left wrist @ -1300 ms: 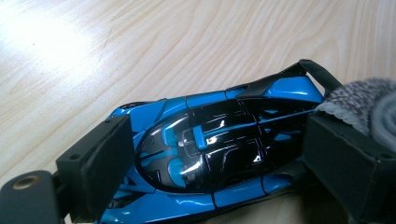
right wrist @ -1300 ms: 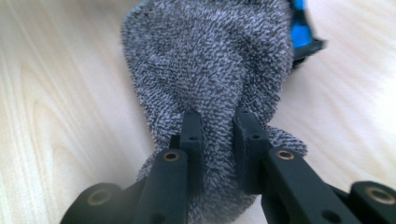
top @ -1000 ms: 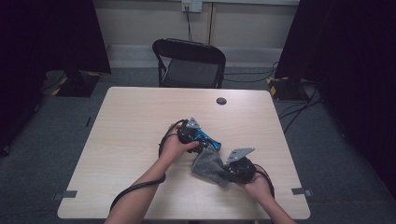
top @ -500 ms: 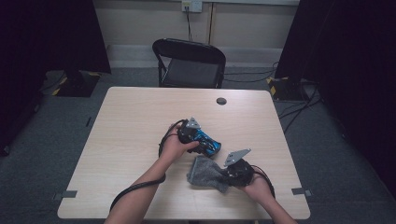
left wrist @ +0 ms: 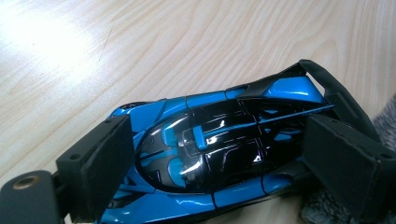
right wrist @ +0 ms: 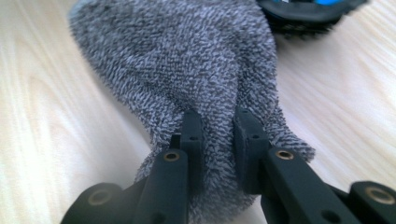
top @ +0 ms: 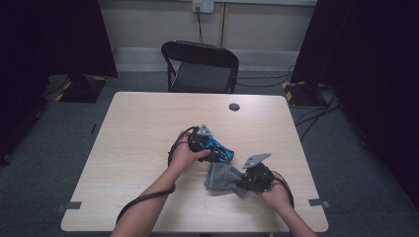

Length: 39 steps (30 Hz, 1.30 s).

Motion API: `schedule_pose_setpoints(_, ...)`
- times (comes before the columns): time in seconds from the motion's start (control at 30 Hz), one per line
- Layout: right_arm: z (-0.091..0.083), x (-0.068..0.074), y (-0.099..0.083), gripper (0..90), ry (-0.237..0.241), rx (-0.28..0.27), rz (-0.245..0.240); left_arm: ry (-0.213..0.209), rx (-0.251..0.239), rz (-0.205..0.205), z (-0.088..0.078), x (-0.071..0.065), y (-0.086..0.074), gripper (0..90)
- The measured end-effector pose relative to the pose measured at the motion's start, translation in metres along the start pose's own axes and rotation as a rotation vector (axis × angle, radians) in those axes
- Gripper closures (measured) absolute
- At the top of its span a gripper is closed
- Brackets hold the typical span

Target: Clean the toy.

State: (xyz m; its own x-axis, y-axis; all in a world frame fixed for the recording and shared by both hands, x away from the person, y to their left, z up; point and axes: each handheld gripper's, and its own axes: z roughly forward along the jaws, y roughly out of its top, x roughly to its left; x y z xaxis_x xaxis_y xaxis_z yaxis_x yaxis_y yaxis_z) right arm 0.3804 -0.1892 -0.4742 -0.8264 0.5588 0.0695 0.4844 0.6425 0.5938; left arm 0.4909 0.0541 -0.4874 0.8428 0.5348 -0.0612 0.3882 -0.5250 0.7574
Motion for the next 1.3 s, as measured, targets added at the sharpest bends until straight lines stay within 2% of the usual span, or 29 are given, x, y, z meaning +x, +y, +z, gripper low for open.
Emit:
schedule_pose_setpoints(0.17,-0.002,-0.01,-0.003,76.4,-0.02,-0.003,0.027,-0.001,0.002,0.0,0.0,0.0,0.0,9.3)
schedule_pose_setpoints(0.27,-0.004,-0.02,-0.004,76.5,-0.042,-0.004,0.05,-0.001,0.002,0.0,0.0,0.0,0.0,9.2)
schedule_pose_setpoints(0.47,-0.005,-0.035,-0.004,76.6,-0.057,0.003,0.087,-0.001,0.002,0.0,0.0,0.0,0.0,9.2)
schedule_pose_setpoints(0.53,-0.006,-0.045,-0.004,76.7,-0.072,0.008,0.109,-0.002,0.002,-0.001,0.0,0.0,0.0,9.2)
schedule_pose_setpoints(0.7,-0.007,-0.057,-0.002,76.7,-0.1,0.02,0.131,-0.002,0.001,0.0,0.0,0.0,0.0,9.2)
schedule_pose_setpoints(0.93,-0.007,-0.079,0.003,76.8,-0.16,0.031,0.184,-0.004,-0.001,0.002,0.0,0.001,0.0,9.3)
schedule_pose_setpoints(1.3,-0.005,-0.097,0.01,76.8,-0.249,0.039,0.237,-0.005,-0.003,0.004,0.0,0.001,-0.001,9.2)
